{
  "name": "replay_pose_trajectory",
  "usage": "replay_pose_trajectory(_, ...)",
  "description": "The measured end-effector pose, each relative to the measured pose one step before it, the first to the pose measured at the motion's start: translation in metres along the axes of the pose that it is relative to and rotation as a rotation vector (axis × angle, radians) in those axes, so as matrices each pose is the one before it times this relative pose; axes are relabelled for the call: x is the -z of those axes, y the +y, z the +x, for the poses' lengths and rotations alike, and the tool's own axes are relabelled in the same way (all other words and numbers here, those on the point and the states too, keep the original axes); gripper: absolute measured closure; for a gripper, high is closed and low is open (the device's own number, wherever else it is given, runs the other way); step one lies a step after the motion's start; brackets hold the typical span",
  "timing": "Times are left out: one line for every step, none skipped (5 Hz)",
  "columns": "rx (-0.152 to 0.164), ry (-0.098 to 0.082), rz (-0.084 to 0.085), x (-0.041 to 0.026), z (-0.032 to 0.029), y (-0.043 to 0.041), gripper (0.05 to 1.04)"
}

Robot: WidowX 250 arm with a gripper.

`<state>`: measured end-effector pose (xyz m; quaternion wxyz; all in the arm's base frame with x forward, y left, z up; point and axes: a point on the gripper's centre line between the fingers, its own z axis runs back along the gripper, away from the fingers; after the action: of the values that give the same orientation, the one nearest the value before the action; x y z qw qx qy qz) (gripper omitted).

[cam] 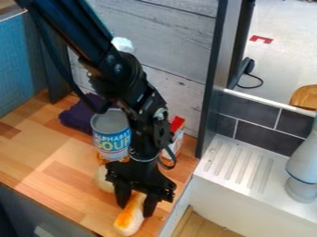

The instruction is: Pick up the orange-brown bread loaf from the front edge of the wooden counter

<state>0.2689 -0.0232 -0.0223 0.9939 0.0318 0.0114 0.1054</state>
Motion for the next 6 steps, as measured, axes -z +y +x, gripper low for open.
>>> replay_pose_trajectory(0.021, -0.0112, -0.0256, -0.01928, -0.00435, -0.00082, 0.44)
replay_pose_trajectory(0.0478, -0.0636, -0.053, -0.04526, -0.00718, -0.00228, 0.44)
replay_pose_trajectory(0.0132, -0.0717, -0.0019, -0.0446, -0.00924, -0.00161, 0.44)
replay_pose_trajectory(-0.1256, 0.0224, 0.0012, -0.01624, -0.00062, 0.03922, 0.44)
replay_pose_trajectory(-0.2246, -0.0004, -0.0536, -0.00974, 0.00868, 0.05116, 0.44)
replay_pose_trajectory(-0.1834, -0.057, -0.0159, -0.02644, -0.00289, 0.05574, 0.44)
